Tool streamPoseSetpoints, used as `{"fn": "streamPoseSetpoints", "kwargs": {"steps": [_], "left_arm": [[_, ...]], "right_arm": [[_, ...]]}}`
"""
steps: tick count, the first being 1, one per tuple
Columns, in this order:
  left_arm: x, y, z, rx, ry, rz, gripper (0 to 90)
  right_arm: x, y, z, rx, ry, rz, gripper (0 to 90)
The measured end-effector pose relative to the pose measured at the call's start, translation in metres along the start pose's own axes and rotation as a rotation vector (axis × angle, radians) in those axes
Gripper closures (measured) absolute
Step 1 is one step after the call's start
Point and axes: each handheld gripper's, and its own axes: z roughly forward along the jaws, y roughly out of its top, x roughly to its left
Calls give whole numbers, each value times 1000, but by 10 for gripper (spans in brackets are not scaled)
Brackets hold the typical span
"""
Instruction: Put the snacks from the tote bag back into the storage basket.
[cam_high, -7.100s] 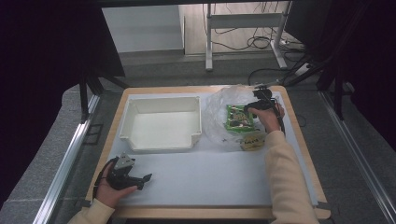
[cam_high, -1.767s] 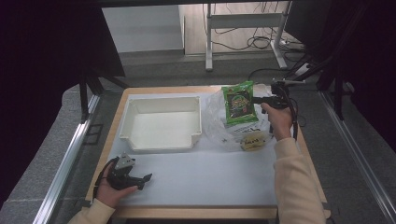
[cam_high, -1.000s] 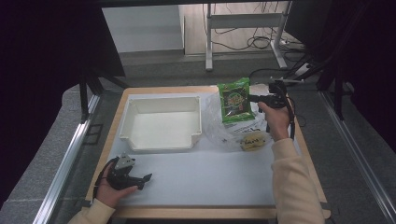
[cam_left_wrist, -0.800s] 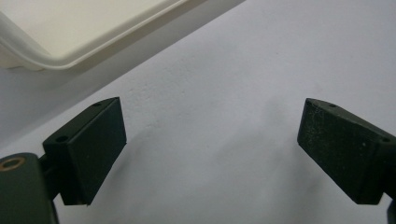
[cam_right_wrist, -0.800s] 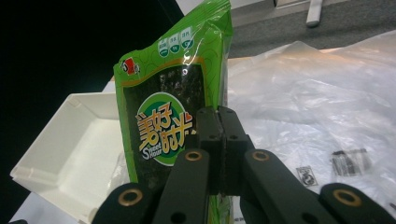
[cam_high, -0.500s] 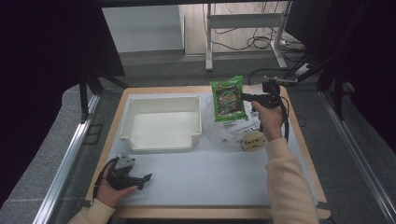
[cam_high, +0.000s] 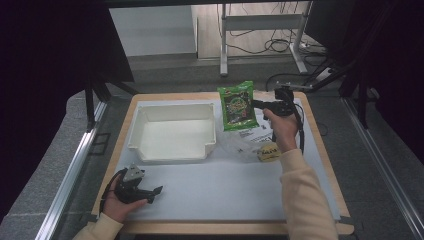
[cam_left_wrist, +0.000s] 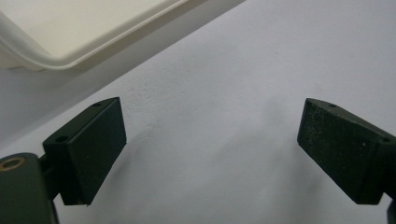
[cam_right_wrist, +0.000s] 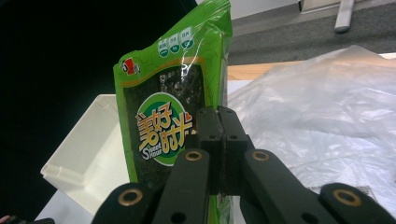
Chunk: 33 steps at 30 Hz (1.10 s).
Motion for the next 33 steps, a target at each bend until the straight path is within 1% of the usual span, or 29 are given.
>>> {"fn": "streamPoseSetpoints", "kwargs": {"steps": [2, 10, 20, 28, 33], "left_arm": [[0, 0, 0, 0, -1, 1, 81], [0, 0, 0, -1, -2, 1, 81], [0, 0, 0, -1, -2, 1, 81], [0, 0, 0, -2, -3, 1, 81], [0, 0, 0, -3, -3, 0, 81]], "right_arm": [[3, 0, 1, -1, 5, -6, 897], [7, 1, 1, -10, 11, -6, 897], [16, 2, 3, -14, 27, -25, 897], [25, -1, 11, -2, 50, -37, 897], [33, -4, 18, 5, 70, -44, 897]]}}
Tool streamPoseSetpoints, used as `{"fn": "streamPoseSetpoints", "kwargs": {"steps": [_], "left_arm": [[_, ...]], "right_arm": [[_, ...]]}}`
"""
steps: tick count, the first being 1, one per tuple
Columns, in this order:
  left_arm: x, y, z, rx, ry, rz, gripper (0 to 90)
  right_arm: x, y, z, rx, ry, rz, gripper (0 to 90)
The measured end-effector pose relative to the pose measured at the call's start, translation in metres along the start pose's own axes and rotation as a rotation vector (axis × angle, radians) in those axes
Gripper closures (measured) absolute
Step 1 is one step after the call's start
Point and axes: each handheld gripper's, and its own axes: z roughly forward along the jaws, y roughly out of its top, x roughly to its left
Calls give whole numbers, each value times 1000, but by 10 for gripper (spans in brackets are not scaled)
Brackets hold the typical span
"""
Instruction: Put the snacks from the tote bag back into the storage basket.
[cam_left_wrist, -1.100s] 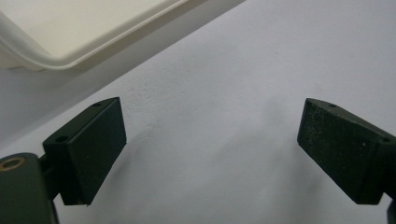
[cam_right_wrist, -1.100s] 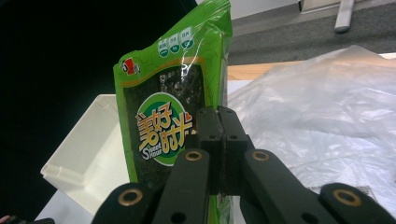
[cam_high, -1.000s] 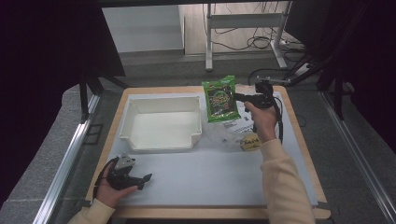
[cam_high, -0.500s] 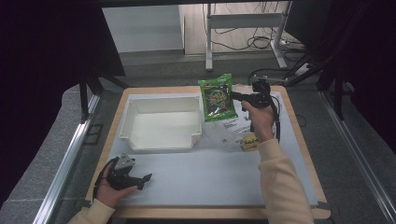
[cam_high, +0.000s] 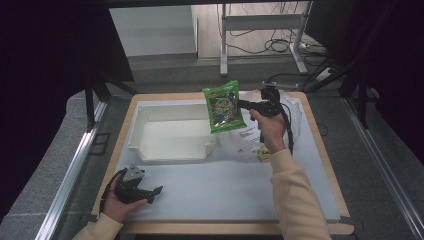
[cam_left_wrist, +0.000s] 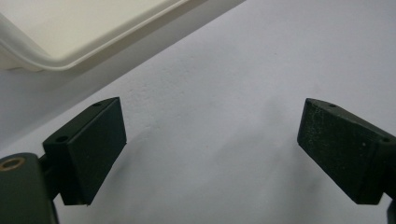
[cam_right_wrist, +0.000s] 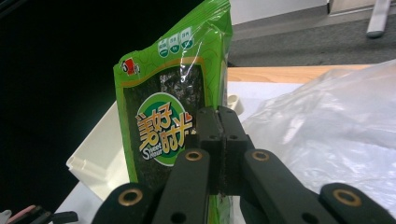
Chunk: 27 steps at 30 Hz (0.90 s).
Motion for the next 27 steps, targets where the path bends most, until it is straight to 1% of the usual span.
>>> {"fn": "streamPoseSetpoints", "kwargs": {"steps": [13, 18, 27], "left_arm": [[0, 0, 0, -2, -2, 0, 81], [0, 0, 0, 0, -3, 1, 81], [0, 0, 0, -1, -3, 2, 81]], "right_arm": [[15, -7, 18, 13, 46, -13, 897], [19, -9, 21, 12, 56, -8, 897], [28, -12, 30, 15, 79, -13, 897]]}}
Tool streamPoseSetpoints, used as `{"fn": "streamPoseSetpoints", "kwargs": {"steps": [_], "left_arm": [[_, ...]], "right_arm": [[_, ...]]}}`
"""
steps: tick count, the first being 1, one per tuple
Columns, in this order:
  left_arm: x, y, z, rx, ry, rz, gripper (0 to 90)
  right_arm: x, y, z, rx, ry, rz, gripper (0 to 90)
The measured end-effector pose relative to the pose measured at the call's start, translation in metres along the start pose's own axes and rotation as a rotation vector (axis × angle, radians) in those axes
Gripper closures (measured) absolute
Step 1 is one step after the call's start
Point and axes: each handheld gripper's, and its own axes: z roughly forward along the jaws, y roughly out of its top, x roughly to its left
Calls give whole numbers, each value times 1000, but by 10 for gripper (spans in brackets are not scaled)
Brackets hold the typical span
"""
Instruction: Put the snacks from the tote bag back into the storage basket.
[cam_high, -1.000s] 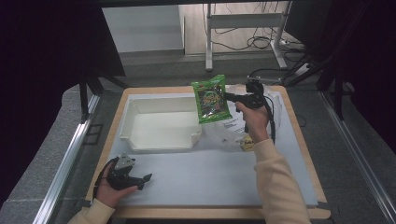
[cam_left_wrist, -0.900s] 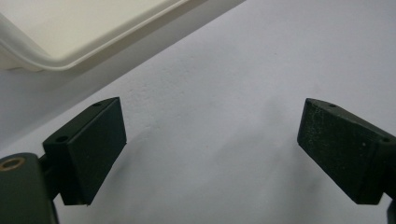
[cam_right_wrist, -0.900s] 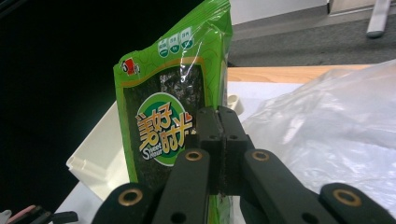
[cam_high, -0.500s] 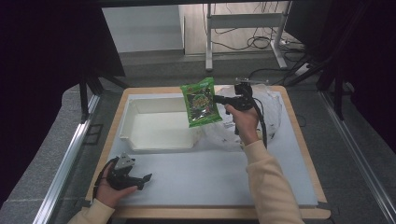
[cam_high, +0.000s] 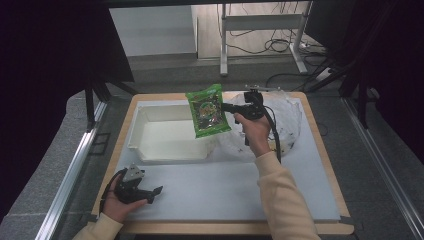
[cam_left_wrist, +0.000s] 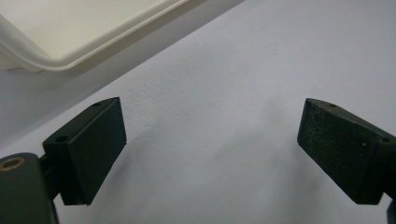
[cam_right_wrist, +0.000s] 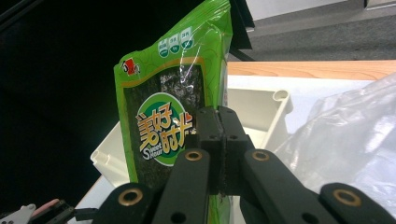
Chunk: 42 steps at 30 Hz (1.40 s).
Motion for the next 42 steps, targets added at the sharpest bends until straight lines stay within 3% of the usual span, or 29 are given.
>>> {"fn": "streamPoseSetpoints", "kwargs": {"steps": [42], "left_arm": [[0, 0, -1, -8, -1, 1, 82]], "right_arm": [[37, -5, 48, 42, 54, -35, 897]]}}
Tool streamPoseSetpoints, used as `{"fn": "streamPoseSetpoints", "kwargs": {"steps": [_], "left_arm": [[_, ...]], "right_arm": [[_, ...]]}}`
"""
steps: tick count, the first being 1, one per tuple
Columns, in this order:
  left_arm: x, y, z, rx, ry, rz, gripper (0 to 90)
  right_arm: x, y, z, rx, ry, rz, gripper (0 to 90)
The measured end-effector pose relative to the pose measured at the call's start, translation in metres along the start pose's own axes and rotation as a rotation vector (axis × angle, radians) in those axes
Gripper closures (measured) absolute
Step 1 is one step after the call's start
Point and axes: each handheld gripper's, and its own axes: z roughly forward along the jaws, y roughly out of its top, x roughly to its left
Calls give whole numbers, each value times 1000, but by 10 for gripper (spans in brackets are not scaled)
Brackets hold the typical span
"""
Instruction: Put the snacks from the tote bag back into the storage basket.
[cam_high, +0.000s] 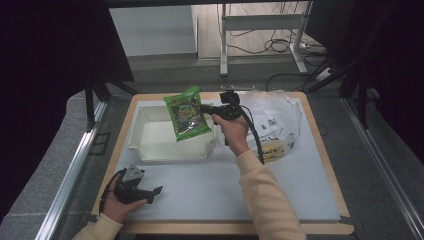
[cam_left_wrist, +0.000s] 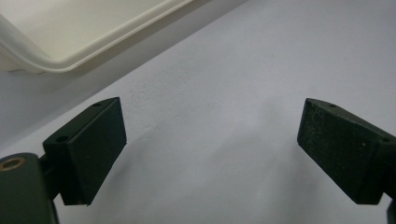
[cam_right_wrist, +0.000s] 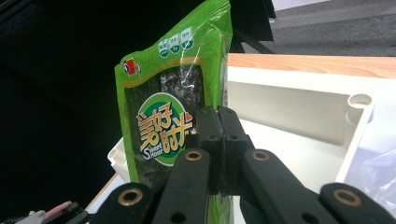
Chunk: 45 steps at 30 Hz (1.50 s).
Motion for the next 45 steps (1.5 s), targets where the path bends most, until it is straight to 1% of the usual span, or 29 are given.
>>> {"fn": "streamPoseSetpoints", "kwargs": {"steps": [5, 21, 25, 31, 38, 45], "left_arm": [[0, 0, 0, 1, 1, -2, 82], [1, 0, -4, -31, -3, -18, 86], [0, 0, -3, -30, -9, -13, 86], [1, 0, -5, -37, -13, -21, 86], [2, 0, -5, -39, -12, -24, 87], [2, 0, -6, -48, -17, -31, 86]], "right_arm": [[3, -1, 5, 6, 7, 4, 897], [14, -4, 25, 38, 19, -4, 897], [16, -5, 30, 44, 17, -3, 897], [17, -5, 38, 52, 12, 1, 897], [23, -5, 50, 60, 16, -4, 896], [23, -8, 61, 68, 17, 11, 897]]}}
